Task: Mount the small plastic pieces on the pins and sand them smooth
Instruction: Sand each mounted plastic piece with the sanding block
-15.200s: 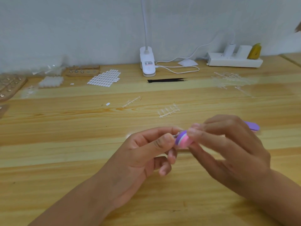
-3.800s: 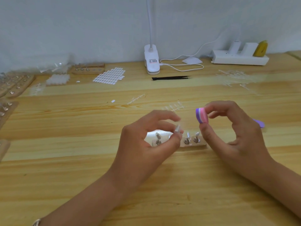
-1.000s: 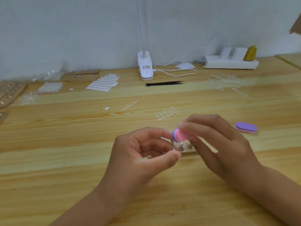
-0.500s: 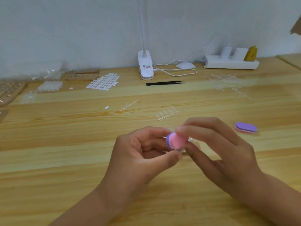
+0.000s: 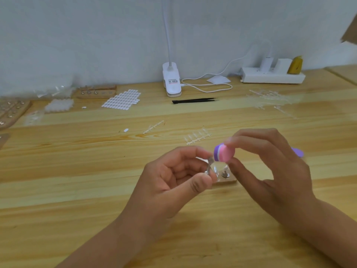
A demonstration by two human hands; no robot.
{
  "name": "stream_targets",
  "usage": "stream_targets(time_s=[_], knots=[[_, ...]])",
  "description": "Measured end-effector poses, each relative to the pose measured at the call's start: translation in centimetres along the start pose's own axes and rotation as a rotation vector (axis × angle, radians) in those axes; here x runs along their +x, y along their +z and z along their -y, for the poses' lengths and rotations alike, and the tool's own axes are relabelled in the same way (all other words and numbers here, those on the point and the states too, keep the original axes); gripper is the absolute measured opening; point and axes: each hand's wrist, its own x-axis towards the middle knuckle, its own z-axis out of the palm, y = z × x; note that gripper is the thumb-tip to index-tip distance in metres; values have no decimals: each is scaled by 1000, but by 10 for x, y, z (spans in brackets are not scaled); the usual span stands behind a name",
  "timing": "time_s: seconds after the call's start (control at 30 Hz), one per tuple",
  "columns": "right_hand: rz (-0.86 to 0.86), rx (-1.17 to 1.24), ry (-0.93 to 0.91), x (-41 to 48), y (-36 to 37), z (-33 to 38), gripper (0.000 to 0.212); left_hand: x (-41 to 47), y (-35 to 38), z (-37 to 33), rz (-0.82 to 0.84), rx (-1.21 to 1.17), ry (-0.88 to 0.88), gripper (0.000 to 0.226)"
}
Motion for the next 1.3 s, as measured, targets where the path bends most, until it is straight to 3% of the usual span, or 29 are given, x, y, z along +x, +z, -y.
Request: stream_targets(time_s=[0.1,0.27,0.4,0.53,0.7,0.83,0.97,1.13,1.3], knots=[[32,8,-70,-4,3,2,24,0,1,2,36,-16,6,24],[-11,-45,26,1,-1,-6,23,4,-5,4,27,-82,4,24],[44,-22,-99,-3,1,1,24,3,-5,8,63,-101,-20,25],[14,-71,-1,2,-4,-9,23,2,-6,9,72,-139,-36,22],[50,-26,-128,-2,-1,2,26,4,-3,9,97,-219,-67,25],[26,-57,-27,2,-5,-7,24,4,-4,8,93,-288,-102,21],[38,-17,-145,-2,-1,4,23,4,-3,7,115,-318,-127,23],[27,-86,-24,2,-6,-7,22,3,-4,6,106,-349,-144,21],[44,-51,-153,-2,-2,1,21,3,-4,6,158,-398,-194,25]])
